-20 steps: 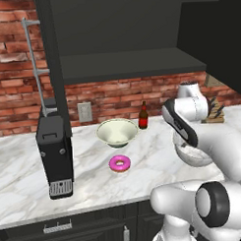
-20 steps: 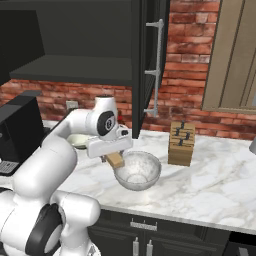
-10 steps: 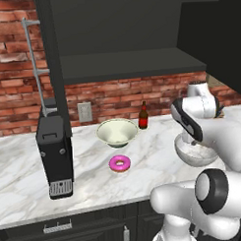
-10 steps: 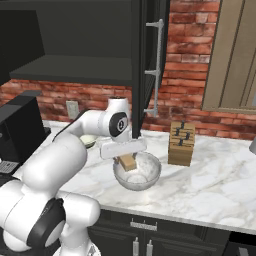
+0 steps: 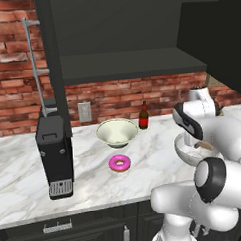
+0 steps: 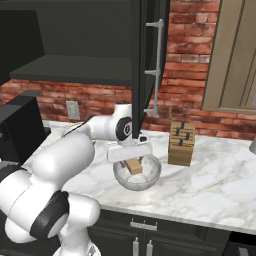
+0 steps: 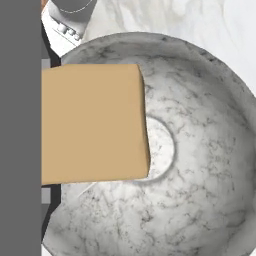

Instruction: Pick both bowls and place them on the counter. Then place the cream cheese stick in one bowl and place the donut in the other bowl.

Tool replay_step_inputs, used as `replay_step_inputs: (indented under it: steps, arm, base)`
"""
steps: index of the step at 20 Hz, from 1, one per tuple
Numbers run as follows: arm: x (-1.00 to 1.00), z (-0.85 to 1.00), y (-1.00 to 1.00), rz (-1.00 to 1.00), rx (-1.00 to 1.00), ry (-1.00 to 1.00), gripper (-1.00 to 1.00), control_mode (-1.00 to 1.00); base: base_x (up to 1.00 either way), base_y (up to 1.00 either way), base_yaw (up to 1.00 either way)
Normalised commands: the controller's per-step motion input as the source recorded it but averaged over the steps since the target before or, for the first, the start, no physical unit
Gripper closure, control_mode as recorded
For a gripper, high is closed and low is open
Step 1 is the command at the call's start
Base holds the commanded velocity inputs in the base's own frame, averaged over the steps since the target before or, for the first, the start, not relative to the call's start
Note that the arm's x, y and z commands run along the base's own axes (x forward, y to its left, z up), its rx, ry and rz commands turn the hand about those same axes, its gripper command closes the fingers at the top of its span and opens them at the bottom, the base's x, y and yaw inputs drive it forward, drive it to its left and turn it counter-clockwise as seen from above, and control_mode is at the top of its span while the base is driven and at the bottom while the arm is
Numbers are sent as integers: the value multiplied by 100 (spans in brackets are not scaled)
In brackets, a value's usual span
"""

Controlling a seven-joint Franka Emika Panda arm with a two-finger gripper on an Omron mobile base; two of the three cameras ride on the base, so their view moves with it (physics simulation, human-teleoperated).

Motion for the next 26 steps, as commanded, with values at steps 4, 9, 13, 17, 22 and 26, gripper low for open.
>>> replay_step_inputs:
  steps: [4, 9, 13, 17, 22, 26]
  arm:
    - [10, -35, -2, -2, -3, 3, 100, -100]
    - [8, -26, -4, -2, -1, 1, 100, -100]
    - [1, -22, -14, -2, 0, 0, 100, -100]
    - [0, -14, -12, -1, 0, 0, 100, -100]
    - [0, -13, -9, 0, 0, 0, 100, -100]
    - [0, -11, -3, 0, 0, 0, 100, -100]
  base:
    - [0, 0, 0]
    - [0, 0, 0]
    - [0, 0, 0]
    - [0, 0, 0]
    - [0, 0, 0]
    - [0, 0, 0]
